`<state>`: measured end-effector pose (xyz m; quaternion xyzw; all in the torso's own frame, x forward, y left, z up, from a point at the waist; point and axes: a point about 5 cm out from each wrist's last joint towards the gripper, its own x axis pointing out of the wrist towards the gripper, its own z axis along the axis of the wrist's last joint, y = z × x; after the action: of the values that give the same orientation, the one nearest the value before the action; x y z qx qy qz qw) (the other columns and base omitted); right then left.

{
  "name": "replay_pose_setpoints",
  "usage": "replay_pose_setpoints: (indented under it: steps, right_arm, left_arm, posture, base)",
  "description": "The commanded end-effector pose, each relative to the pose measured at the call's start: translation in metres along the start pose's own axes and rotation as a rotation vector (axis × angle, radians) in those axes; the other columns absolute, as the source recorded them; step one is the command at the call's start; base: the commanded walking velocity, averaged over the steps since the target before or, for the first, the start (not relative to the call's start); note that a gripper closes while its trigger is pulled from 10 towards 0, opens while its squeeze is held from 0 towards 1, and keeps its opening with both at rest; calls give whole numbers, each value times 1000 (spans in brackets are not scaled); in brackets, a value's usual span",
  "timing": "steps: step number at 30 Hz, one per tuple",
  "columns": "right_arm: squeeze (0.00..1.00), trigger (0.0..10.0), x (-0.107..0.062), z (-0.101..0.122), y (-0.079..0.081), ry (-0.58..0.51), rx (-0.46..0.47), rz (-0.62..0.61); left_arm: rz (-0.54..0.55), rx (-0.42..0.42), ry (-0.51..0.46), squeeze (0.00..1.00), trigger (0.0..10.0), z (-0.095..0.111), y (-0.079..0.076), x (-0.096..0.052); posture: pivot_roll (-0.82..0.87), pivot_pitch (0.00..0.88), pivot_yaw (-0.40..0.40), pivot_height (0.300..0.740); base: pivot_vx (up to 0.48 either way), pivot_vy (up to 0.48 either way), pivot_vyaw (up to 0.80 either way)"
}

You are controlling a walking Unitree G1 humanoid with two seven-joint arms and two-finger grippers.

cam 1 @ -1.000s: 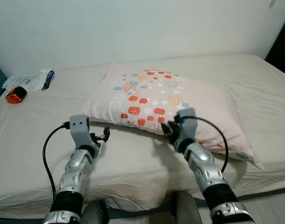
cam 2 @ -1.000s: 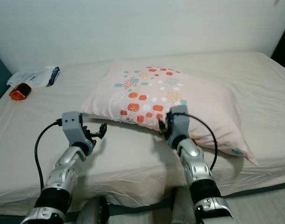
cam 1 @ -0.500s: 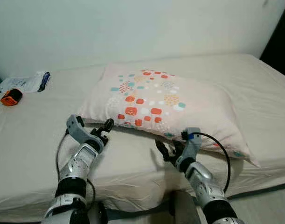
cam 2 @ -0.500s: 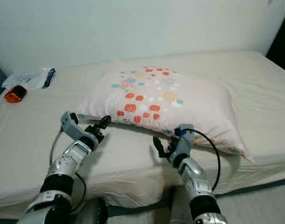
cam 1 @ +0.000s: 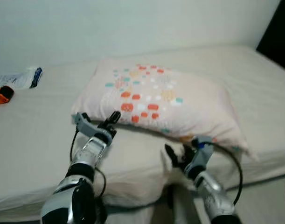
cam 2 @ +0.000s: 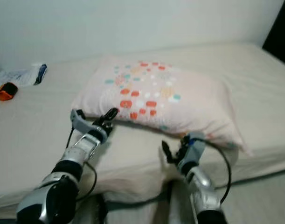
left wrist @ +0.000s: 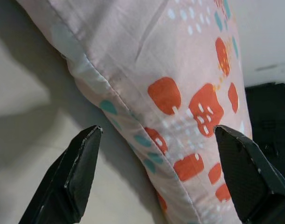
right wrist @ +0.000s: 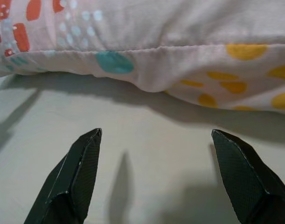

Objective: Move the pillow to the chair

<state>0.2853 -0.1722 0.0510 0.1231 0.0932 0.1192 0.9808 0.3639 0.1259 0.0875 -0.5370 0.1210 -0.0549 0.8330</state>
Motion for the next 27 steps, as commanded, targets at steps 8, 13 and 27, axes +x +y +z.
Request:
replay_pose_setpoints:
  steps: [8, 13, 27]
  right_arm:
    - [0, 10000, -17, 5, 1, -21, 1, -36]
    - [0, 10000, -30, 4, 0, -24, 6, -61]
    - [0, 10000, -44, 7, 0, -13, 1, -90]
  left_arm:
    - [32, -35, -3, 0, 10000, -11, -5, 5]
    - [-14, -106, -37, 0, 10000, -13, -20, 13]
    - [-244, -330, -81, 0, 10000, -6, -68, 27]
  posture:
    - [-217, 282, 100, 565]
    - [-250, 312, 117, 565]
    - [-277, 329, 115, 565]
  base:
    - [0, 0, 0]
    - [0, 0, 0]
    - [0, 0, 0]
